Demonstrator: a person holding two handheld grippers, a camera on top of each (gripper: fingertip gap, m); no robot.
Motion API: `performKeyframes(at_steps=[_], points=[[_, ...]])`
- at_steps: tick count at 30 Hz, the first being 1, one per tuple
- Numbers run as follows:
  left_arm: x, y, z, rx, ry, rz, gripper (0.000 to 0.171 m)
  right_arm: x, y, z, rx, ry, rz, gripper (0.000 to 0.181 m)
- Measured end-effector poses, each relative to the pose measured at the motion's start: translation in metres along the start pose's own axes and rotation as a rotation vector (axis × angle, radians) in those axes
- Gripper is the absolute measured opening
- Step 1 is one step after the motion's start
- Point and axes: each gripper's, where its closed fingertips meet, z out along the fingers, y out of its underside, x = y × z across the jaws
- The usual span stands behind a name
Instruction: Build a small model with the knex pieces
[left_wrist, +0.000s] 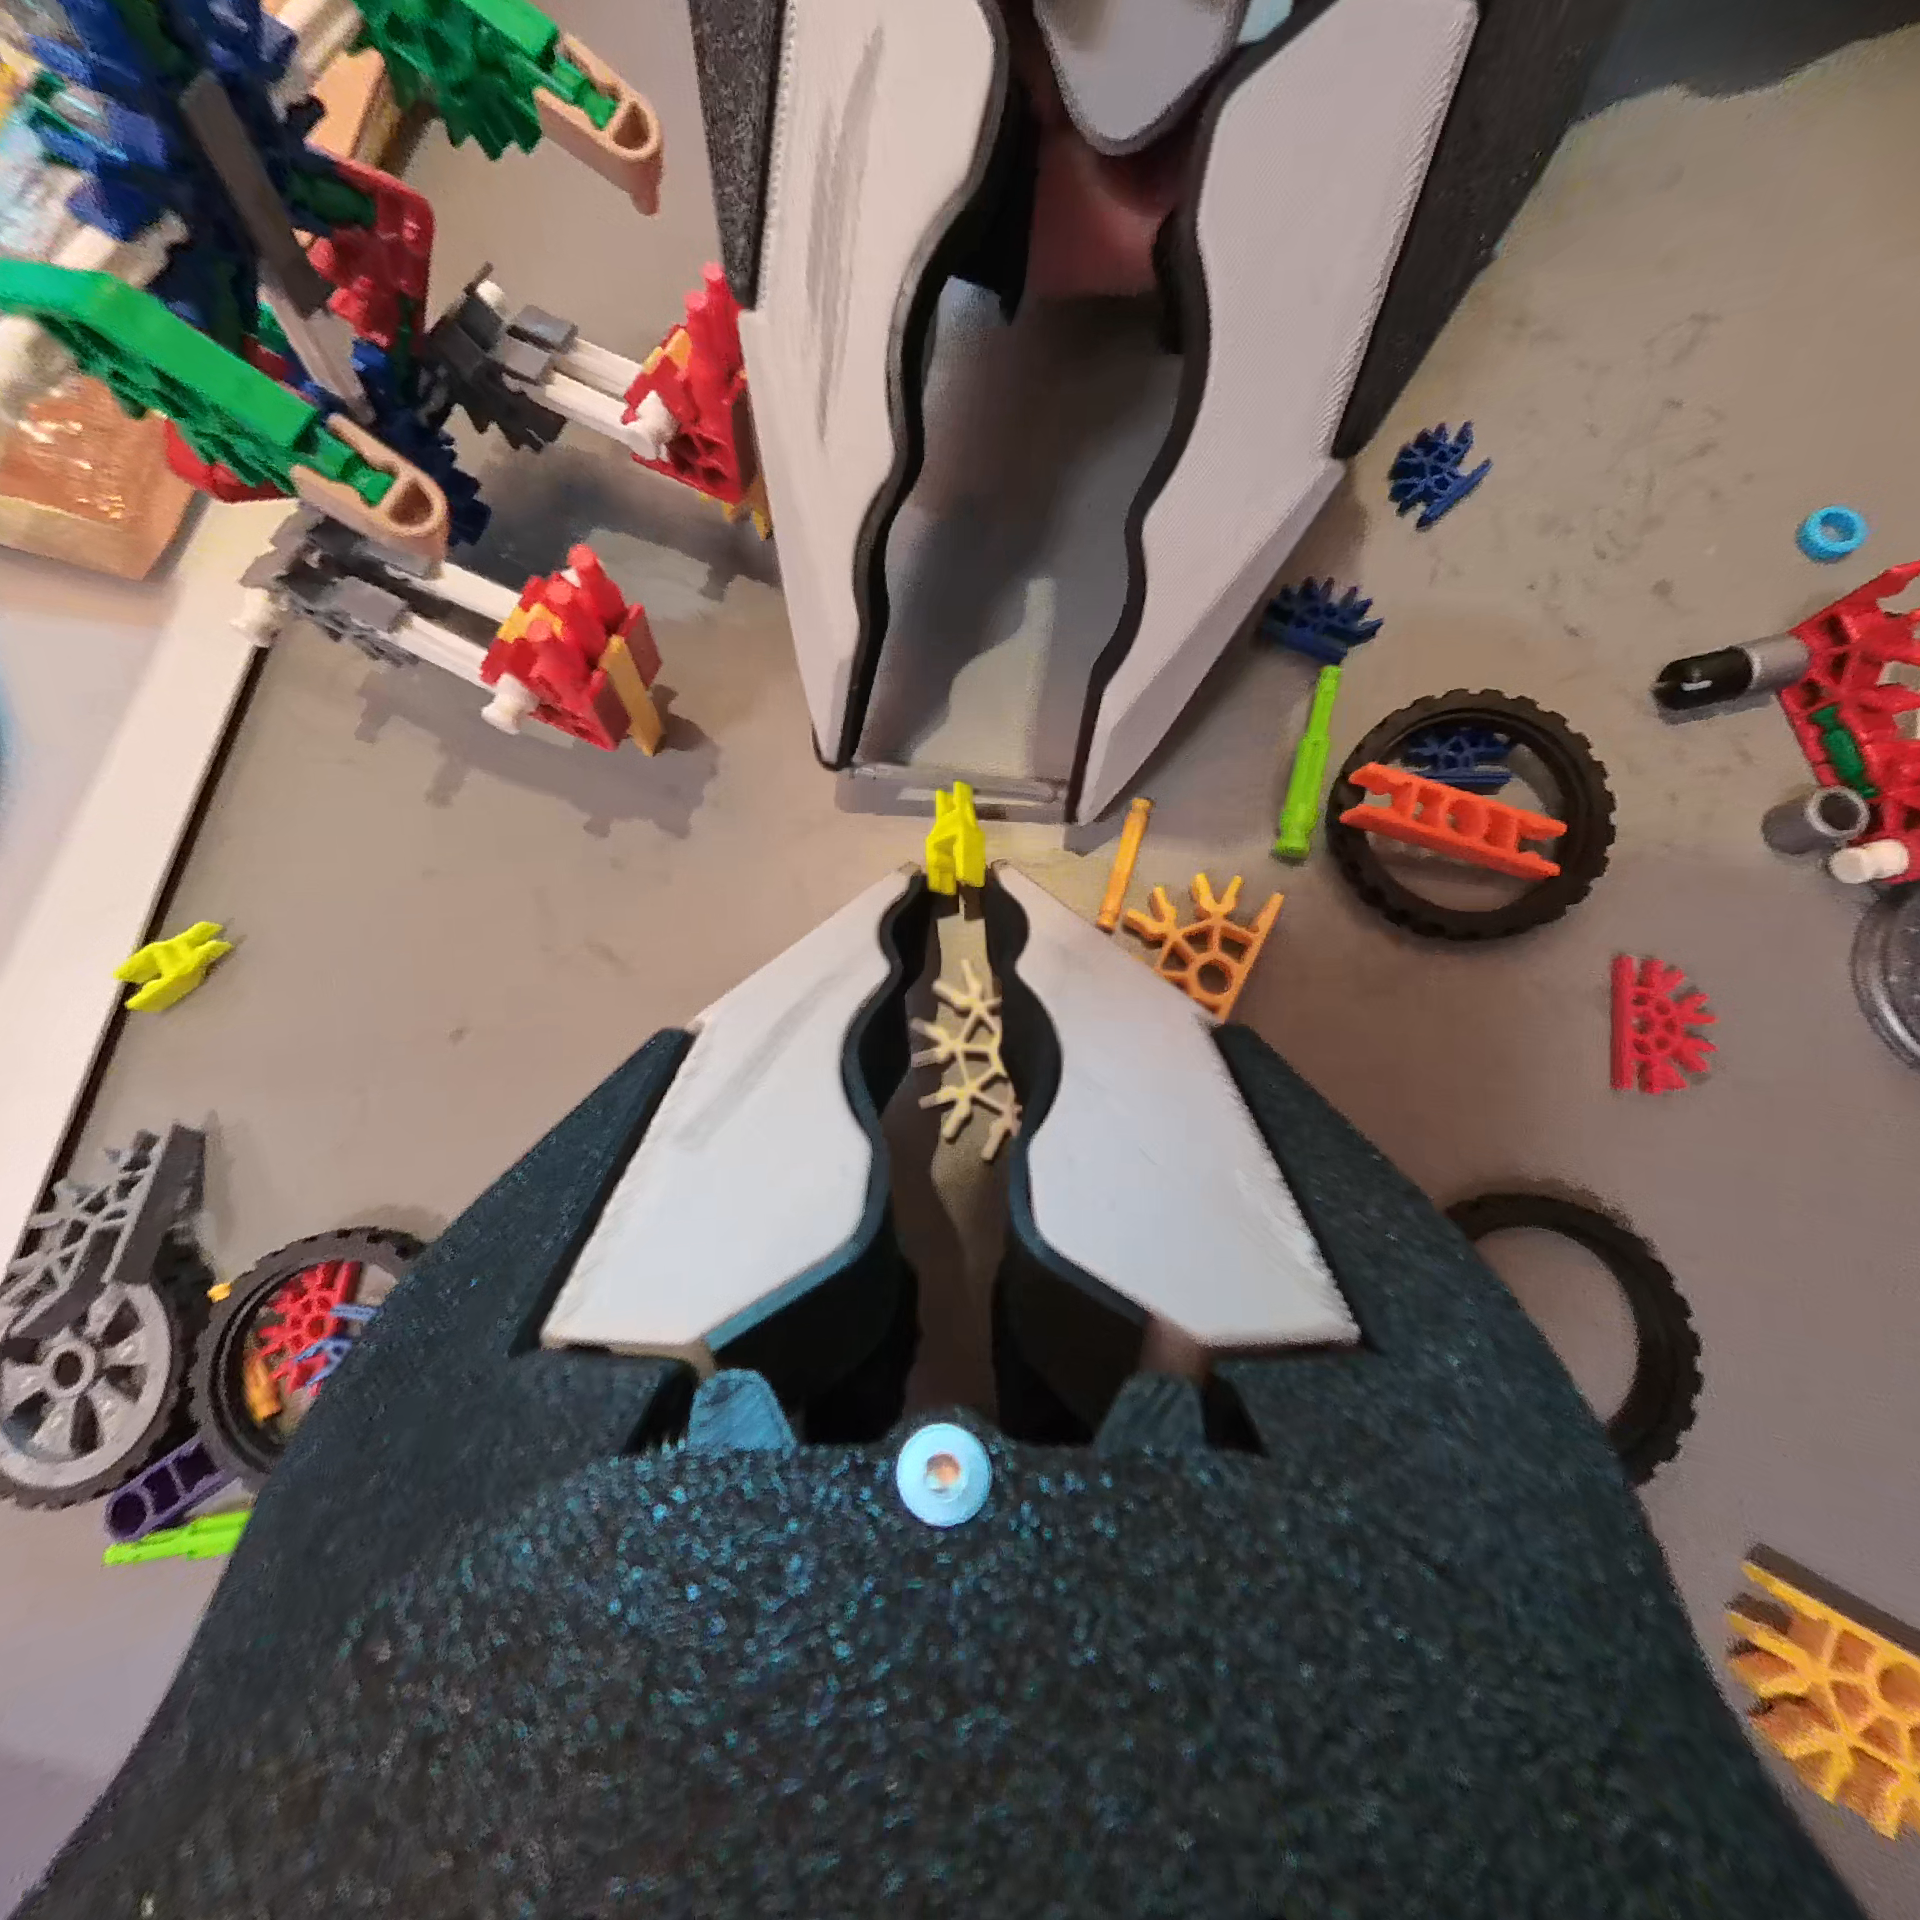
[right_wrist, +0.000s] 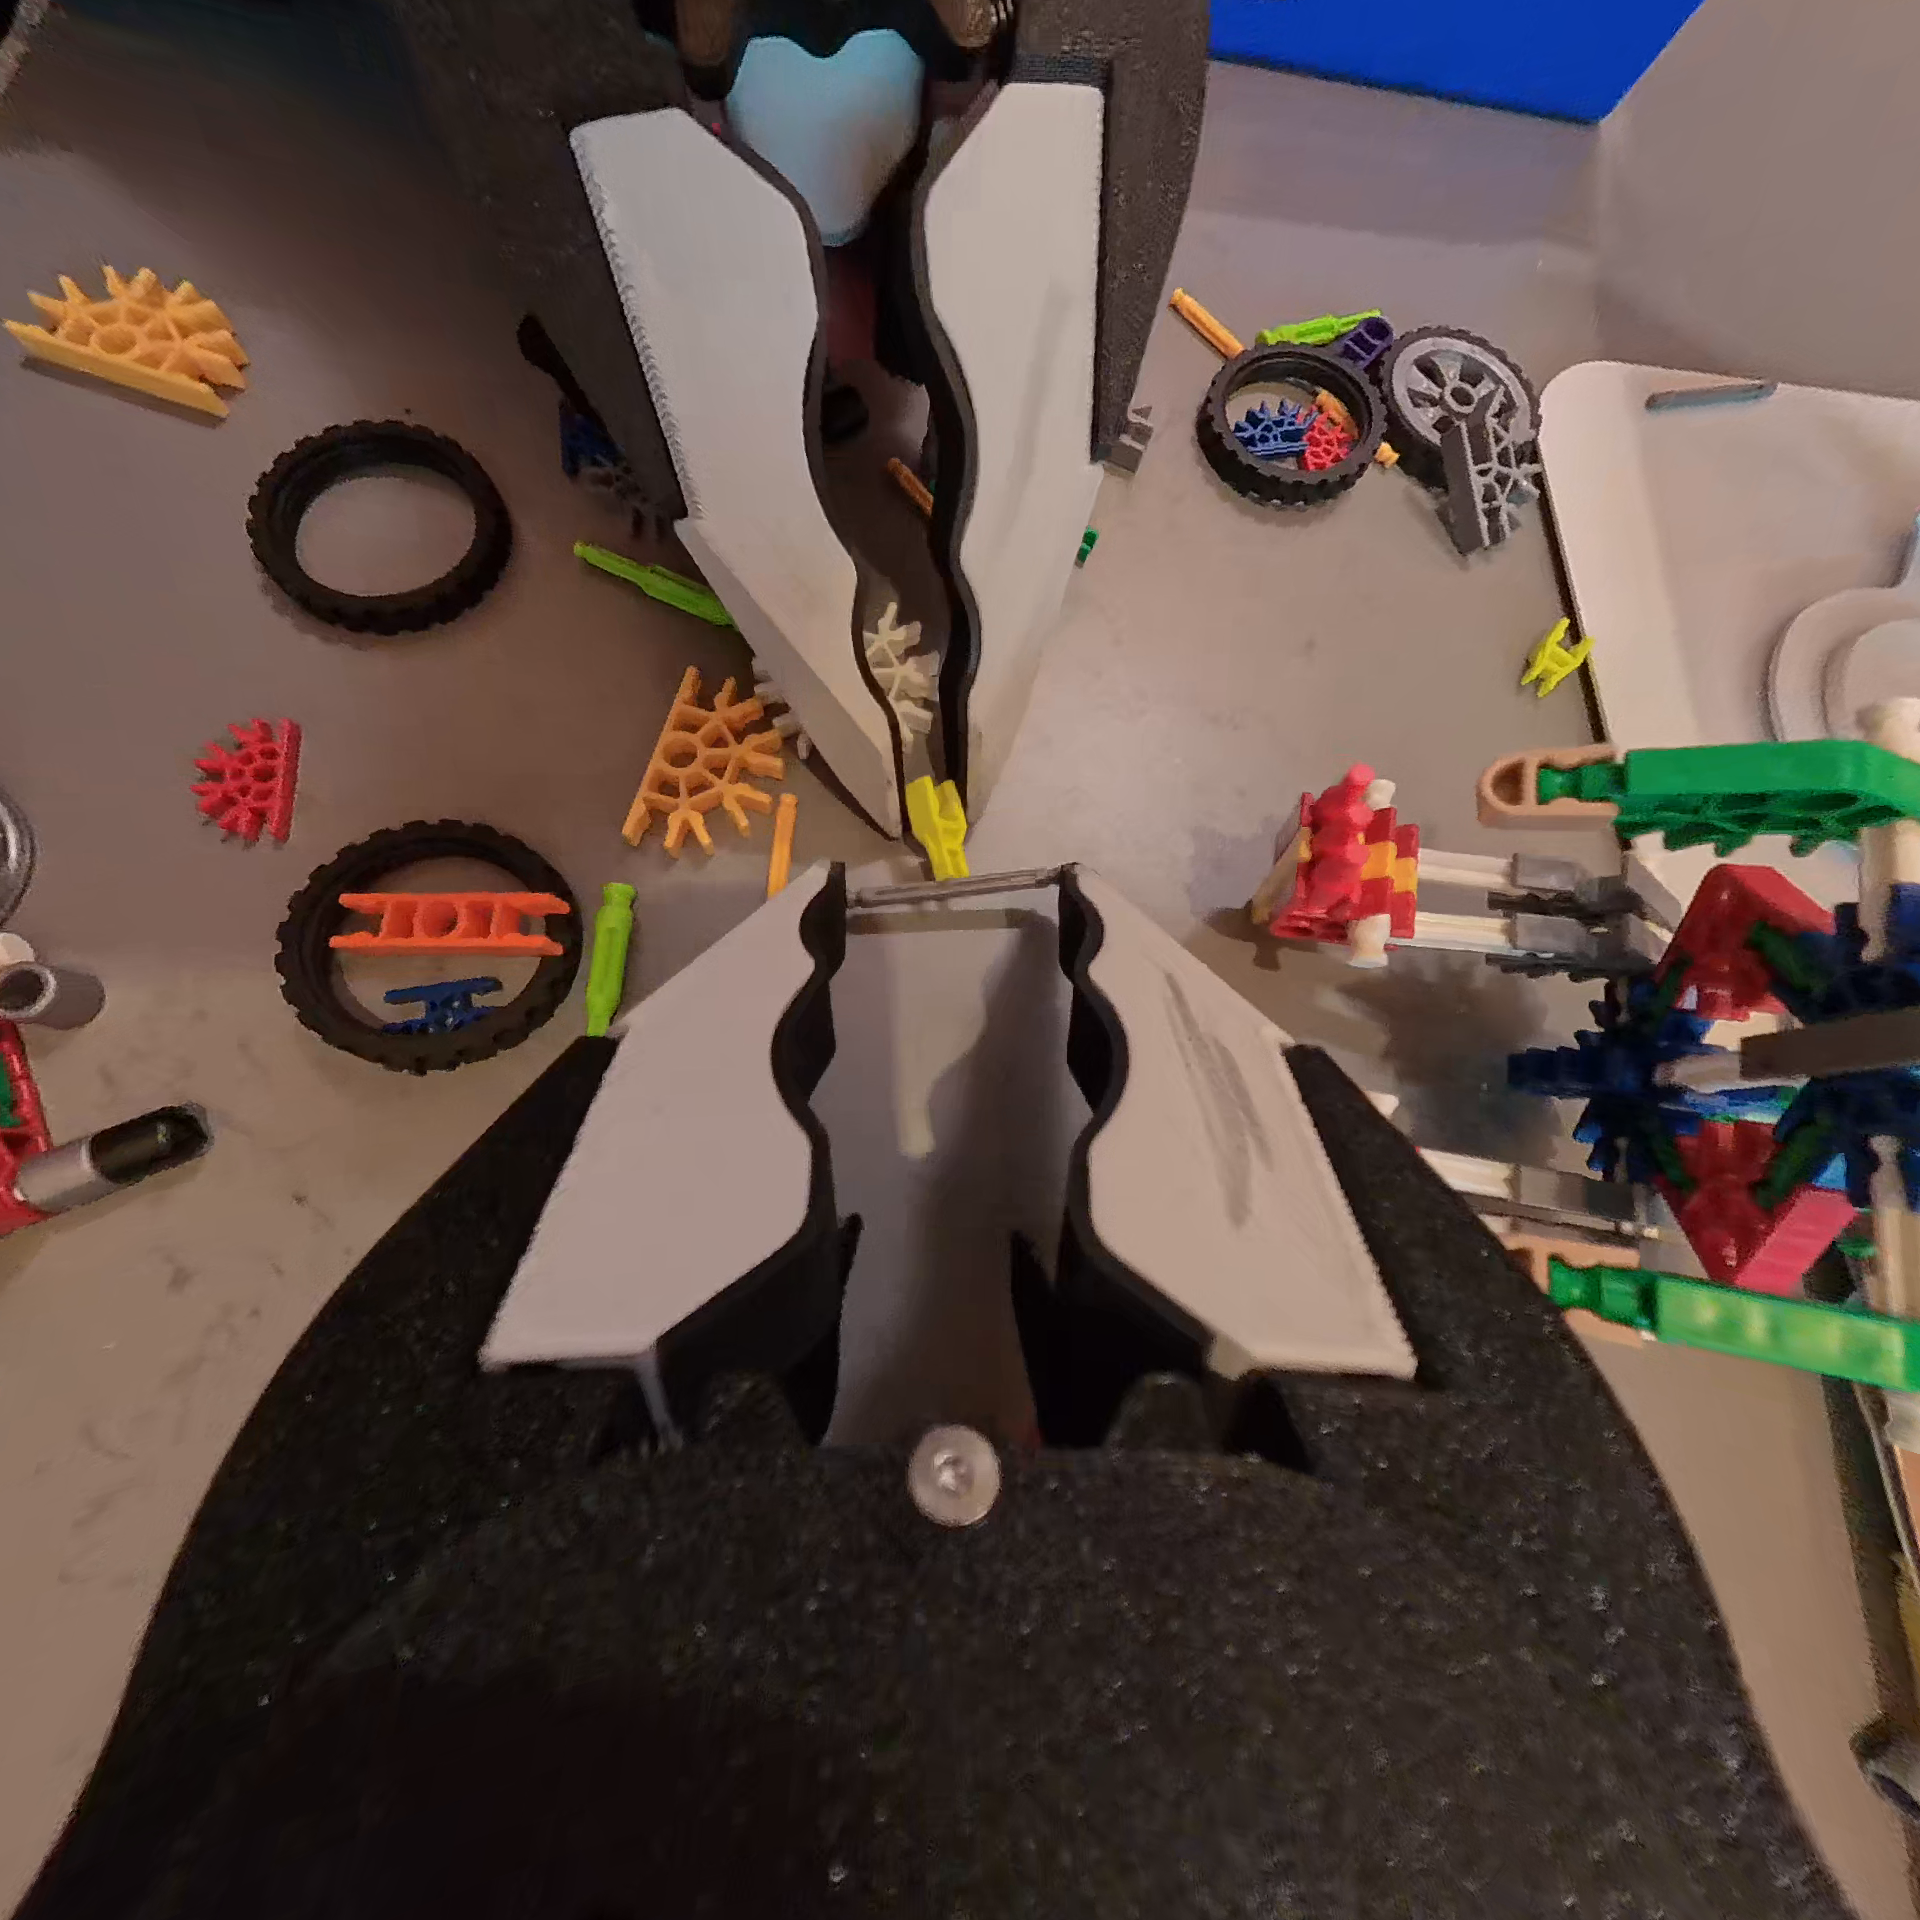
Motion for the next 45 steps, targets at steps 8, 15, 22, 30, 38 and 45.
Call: performKeyframes(at_steps=[8,15,22,30,38,45], points=[[0.001,0.000,0.000,-0.009,0.064,-0.062,0.007,0.001,-0.002,-0.001,0.018,0.013,-0.050,0.032],[0.001,0.000,-0.001,-0.015,0.121,-0.115,0.007,0.001,-0.001,-0.001,0.014,0.020,-0.088,0.014],[-0.001,0.001,-0.002,-0.018,0.094,-0.099,0.008,-0.014,0.007,-0.030,-0.029,-0.108,-0.040,0.022],[-0.004,0.002,-0.002,-0.030,0.089,-0.118,0.008,-0.030,0.020,-0.031,-0.089,-0.174,-0.056,0.027],[-0.006,0.003,-0.003,-0.040,0.025,-0.030,0.016,-0.026,0.026,-0.028,-0.119,-0.141,-0.044,0.024],[-0.008,0.004,-0.003,-0.042,-0.006,0.005,0.016,-0.049,0.015,-0.036,-0.076,-0.249,-0.081,0.031]])
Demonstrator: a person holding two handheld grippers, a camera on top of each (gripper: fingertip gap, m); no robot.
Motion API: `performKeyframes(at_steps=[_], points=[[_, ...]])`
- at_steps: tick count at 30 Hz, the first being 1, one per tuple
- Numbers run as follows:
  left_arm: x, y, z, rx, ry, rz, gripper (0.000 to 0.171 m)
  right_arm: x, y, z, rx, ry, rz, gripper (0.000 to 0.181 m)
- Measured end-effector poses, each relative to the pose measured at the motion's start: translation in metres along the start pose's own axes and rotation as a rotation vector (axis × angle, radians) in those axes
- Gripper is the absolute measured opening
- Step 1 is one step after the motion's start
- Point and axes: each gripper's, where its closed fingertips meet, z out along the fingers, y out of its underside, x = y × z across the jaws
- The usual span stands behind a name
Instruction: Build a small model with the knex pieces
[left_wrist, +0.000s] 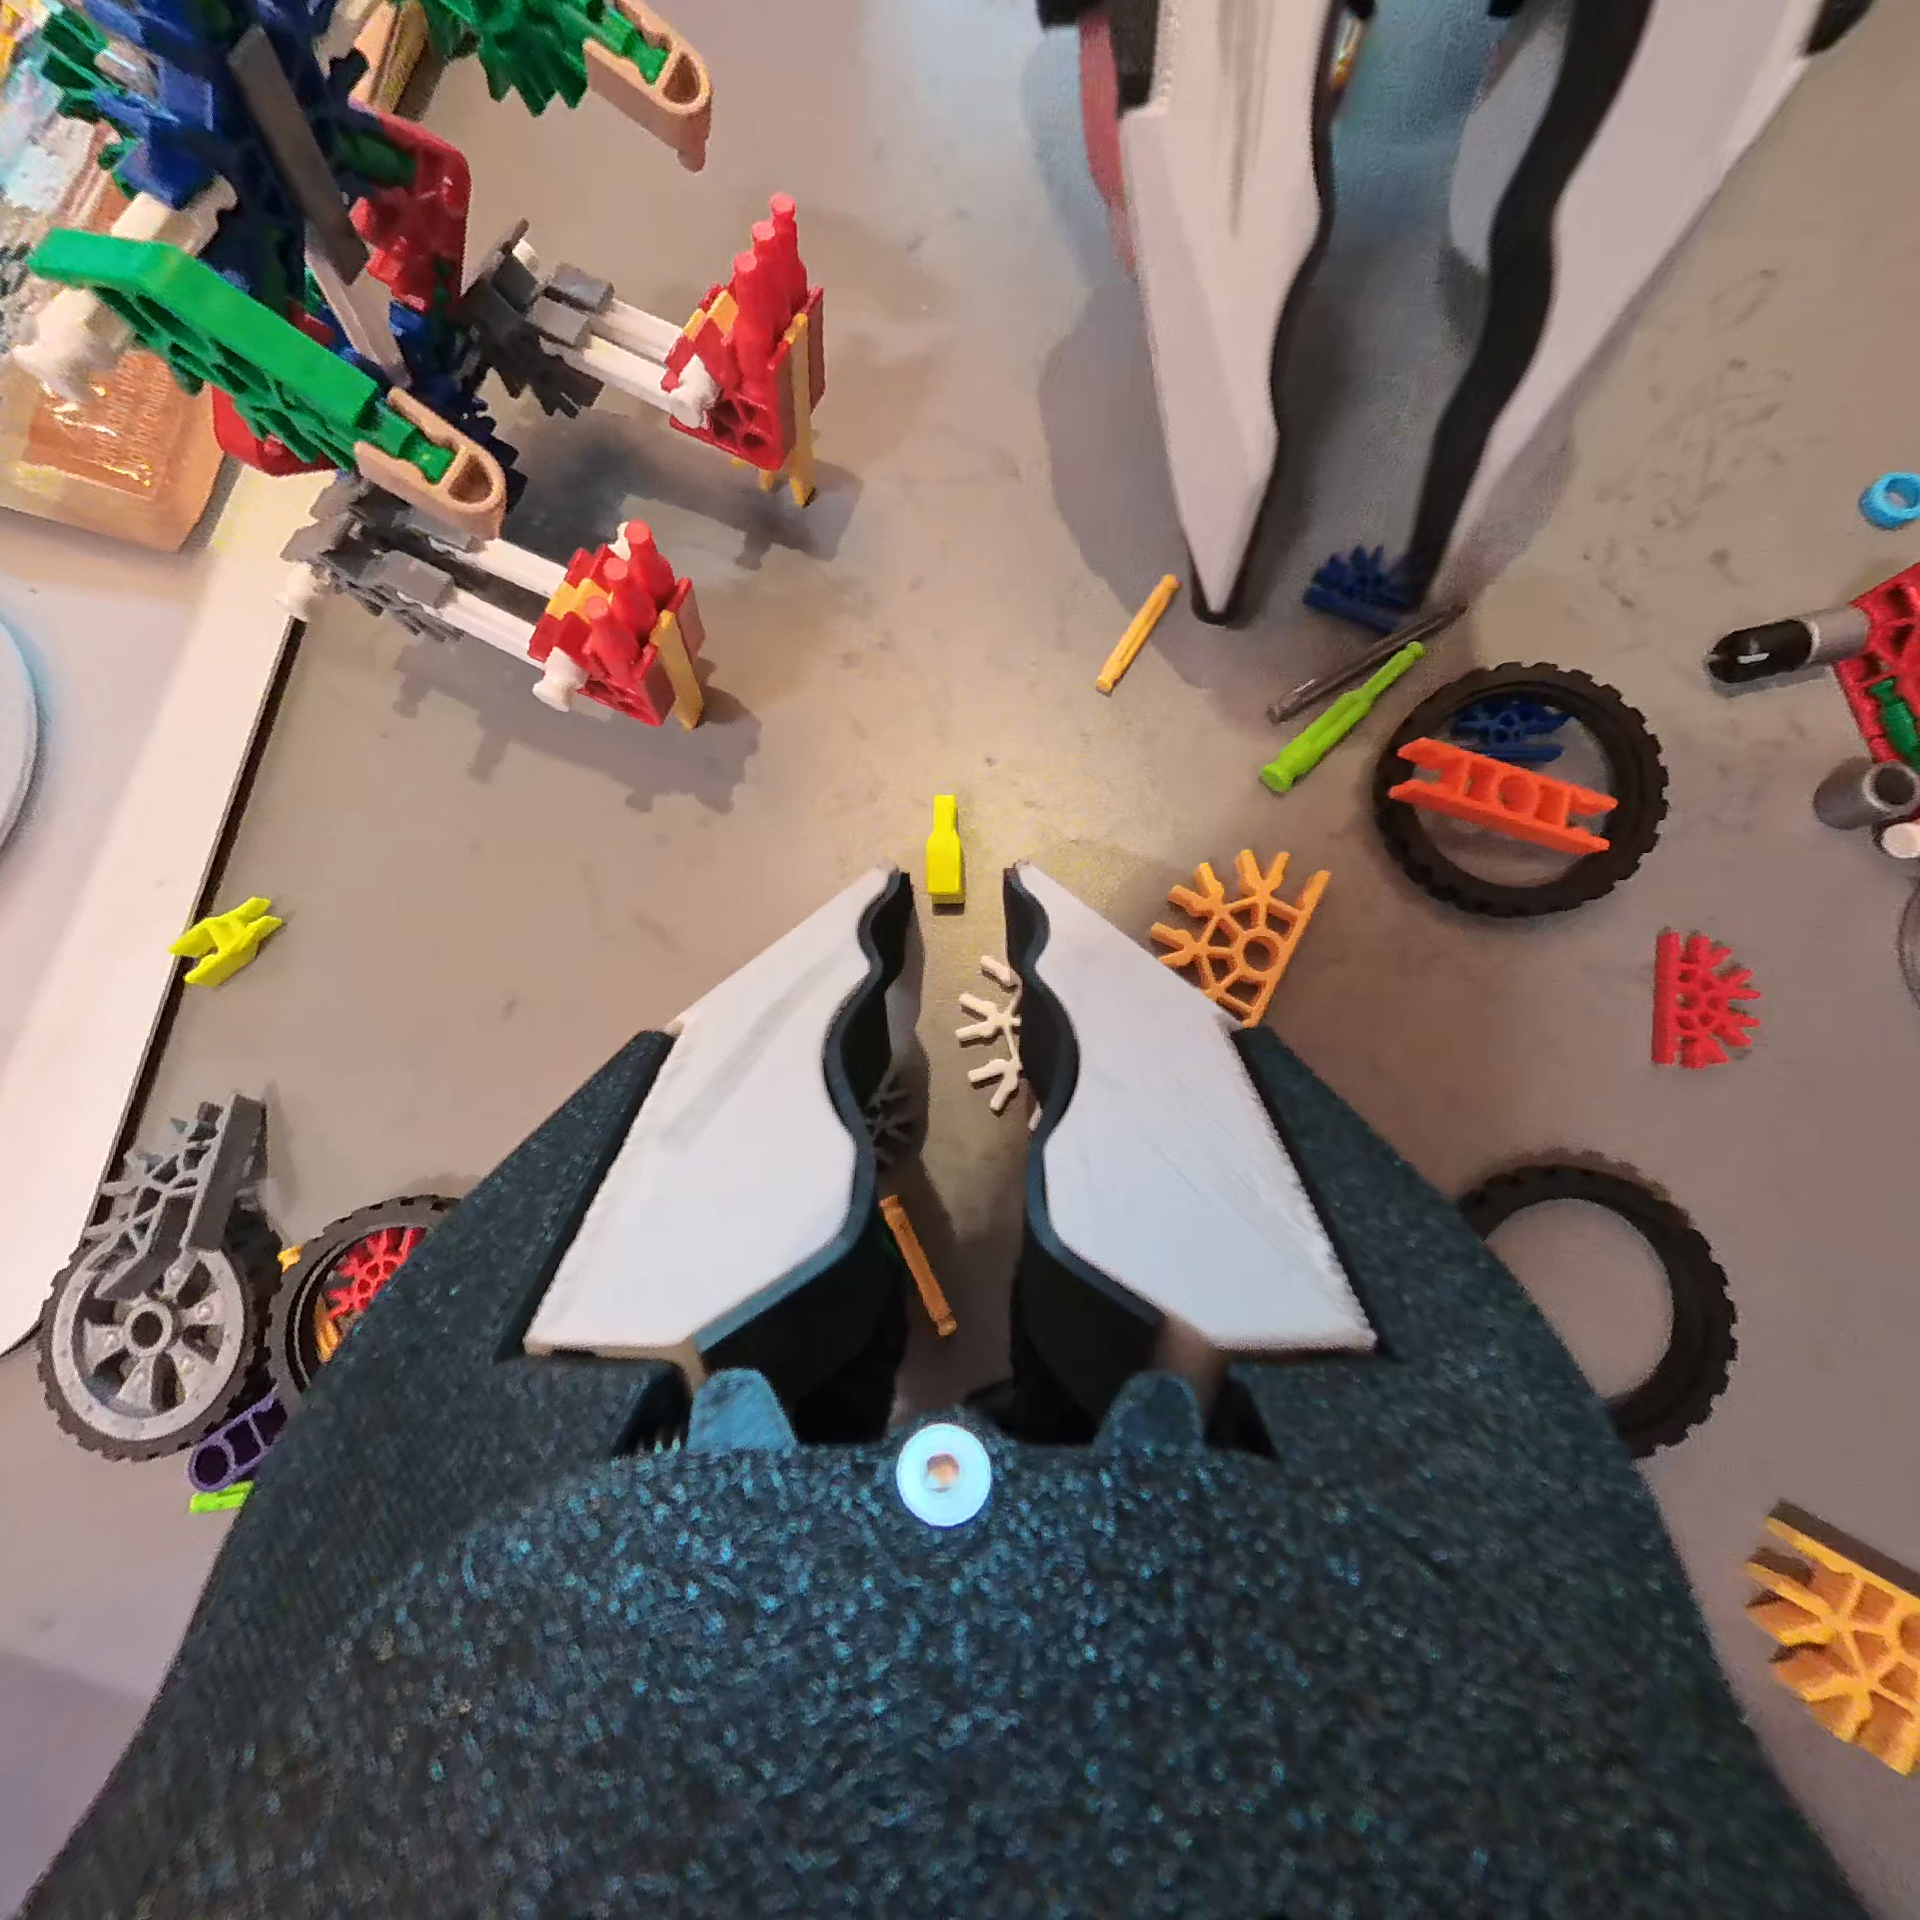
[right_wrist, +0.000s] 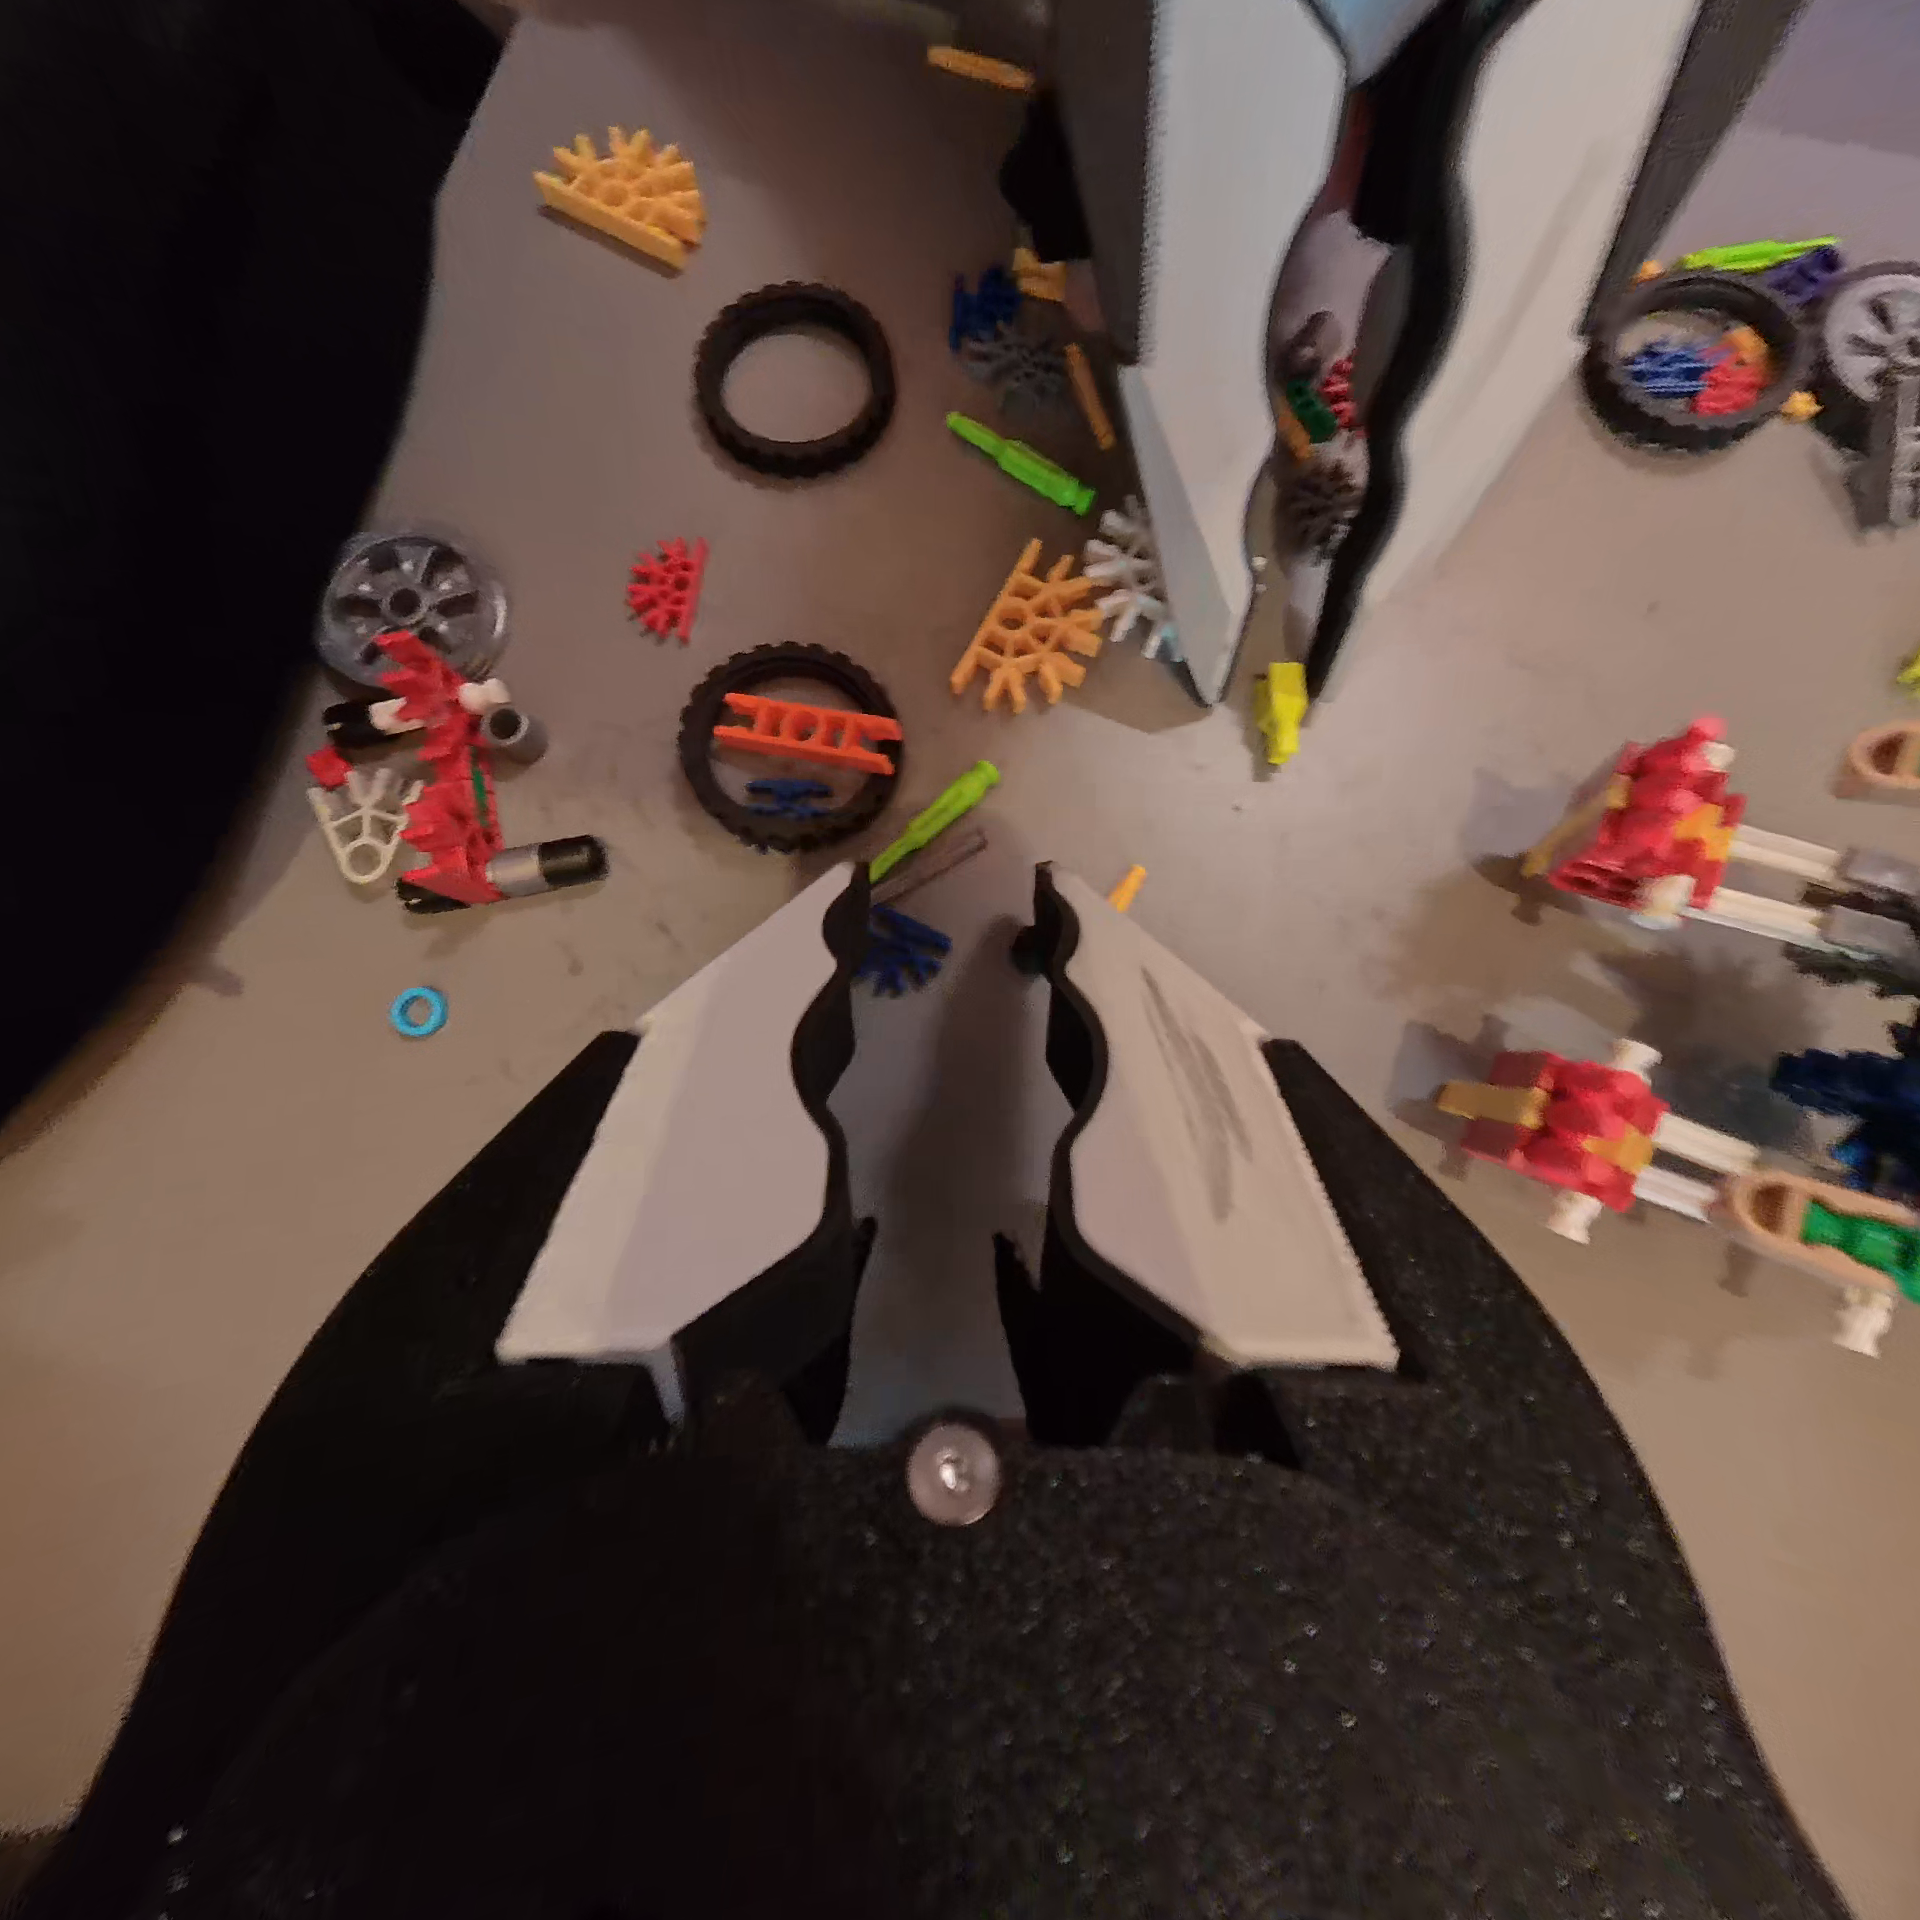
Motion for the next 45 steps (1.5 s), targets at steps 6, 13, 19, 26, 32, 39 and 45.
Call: performKeyframes(at_steps=[6,13,19,26,32,39,45], points=[[-0.001,0.001,0.000,-0.002,-0.008,0.009,0.016,-0.012,0.002,0.008,-0.012,-0.091,-0.049,0.046],[0.001,-0.001,0.001,0.006,0.000,0.016,0.014,-0.013,0.004,0.012,-0.026,-0.148,-0.093,0.046],[0.000,-0.001,0.002,0.013,0.005,0.012,0.014,-0.010,0.005,0.013,-0.028,-0.165,-0.140,0.038],[0.000,-0.002,0.002,0.019,0.005,0.009,0.014,-0.008,0.006,0.012,-0.035,-0.140,-0.144,0.034],[0.000,-0.001,0.002,0.021,0.003,0.008,0.014,-0.007,0.007,0.011,-0.057,-0.130,-0.141,0.053],[-0.001,-0.001,0.002,0.028,0.003,0.002,0.014,-0.008,0.004,0.013,-0.069,-0.103,-0.161,0.036],[-0.001,-0.001,0.002,0.030,0.001,0.002,0.015,-0.002,0.004,0.014,-0.067,-0.076,-0.149,0.021]])
